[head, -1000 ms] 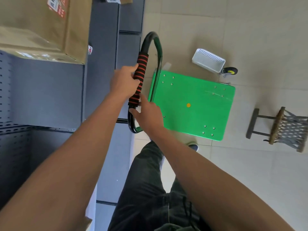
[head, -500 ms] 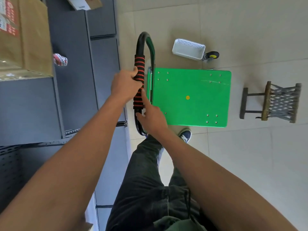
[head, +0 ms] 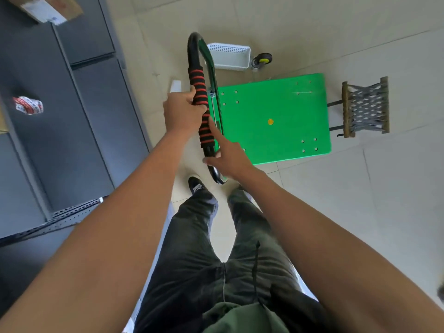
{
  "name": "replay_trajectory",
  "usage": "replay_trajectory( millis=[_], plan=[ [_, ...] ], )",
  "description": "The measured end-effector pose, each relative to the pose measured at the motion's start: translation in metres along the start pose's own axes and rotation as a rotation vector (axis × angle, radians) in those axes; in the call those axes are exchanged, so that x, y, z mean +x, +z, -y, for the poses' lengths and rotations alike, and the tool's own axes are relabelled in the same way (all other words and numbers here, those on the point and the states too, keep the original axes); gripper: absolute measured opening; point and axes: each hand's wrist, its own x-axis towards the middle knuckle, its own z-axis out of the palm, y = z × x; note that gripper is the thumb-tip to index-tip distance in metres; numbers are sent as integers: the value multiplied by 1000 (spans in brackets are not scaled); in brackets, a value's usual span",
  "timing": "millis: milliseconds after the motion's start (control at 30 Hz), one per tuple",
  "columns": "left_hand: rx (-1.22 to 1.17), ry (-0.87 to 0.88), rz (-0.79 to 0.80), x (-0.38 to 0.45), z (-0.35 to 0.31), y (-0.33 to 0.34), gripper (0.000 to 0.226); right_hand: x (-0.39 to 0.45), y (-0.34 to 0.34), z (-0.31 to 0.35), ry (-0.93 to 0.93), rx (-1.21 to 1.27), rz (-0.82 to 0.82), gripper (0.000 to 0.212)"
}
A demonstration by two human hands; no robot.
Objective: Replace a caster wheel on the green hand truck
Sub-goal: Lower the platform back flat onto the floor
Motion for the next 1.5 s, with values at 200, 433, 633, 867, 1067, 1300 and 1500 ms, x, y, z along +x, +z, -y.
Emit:
replay_trajectory(
  millis=[200,433,633,867,1067,1300,1500],
  plan=[
    [-17,88,24,-5,-11,20,50,-3,-14,-12,54,-29,-58,106],
    [-45,108,22,-6,-1,11,43,-1,-3,-7,47,-3,-58,106],
    [-33,76,10,7,29,-19,49,9,28,12,27,31,-35,109],
    [14,75,-41,12,57,-66,54,19,78,53,-9,45,22,108],
    [64,40,-70,16,73,-98,57,24,108,75,-28,35,34,107],
    [86,68,-66,21,71,-90,56,21,100,72,-16,63,31,104],
    [-25,84,-9,25,70,-70,57,18,85,55,6,73,-6,104]
  ],
)
